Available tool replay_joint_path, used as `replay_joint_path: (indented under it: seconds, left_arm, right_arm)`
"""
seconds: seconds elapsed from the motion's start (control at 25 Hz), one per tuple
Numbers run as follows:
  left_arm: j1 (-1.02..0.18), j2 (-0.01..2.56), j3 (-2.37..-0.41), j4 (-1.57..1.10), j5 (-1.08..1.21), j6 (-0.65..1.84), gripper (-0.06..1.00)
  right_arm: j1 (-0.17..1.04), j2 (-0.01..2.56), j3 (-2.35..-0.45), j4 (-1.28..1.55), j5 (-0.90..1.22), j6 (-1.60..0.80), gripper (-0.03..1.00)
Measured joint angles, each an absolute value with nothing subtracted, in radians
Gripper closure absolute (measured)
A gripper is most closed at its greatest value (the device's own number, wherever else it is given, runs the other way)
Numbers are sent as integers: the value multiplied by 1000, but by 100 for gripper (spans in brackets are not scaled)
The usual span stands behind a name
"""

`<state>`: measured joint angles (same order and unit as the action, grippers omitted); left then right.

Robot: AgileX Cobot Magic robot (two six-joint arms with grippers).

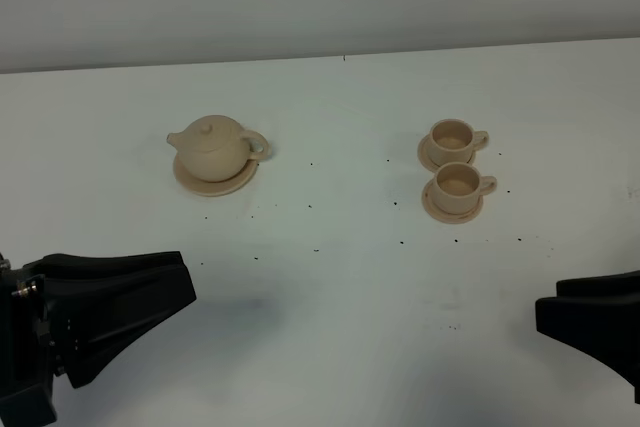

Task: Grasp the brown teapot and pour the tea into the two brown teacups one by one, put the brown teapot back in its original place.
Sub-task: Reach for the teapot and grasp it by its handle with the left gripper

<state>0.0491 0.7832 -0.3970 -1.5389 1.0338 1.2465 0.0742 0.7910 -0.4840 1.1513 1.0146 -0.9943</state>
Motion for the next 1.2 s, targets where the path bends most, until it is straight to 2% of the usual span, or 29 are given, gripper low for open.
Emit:
replay_joint_path:
  seconds: [0.36,0.64,0.92,1.2]
  left_arm:
    - [49,783,-397,-1427,1008,1220,71]
    - [49,783,-397,-1414,965,1217,71]
    - [49,783,-397,-1413,927,1216,71]
    - [49,783,-397,-1413,927,1215,71]
  right_arm:
    - [74,592,-510,697,944,-640,61]
    - [74,369,-510,331,1013,-319,61]
    - [74,185,-507,173,1076,-207,61]
    - [74,65,-489,148,1075,-150,61]
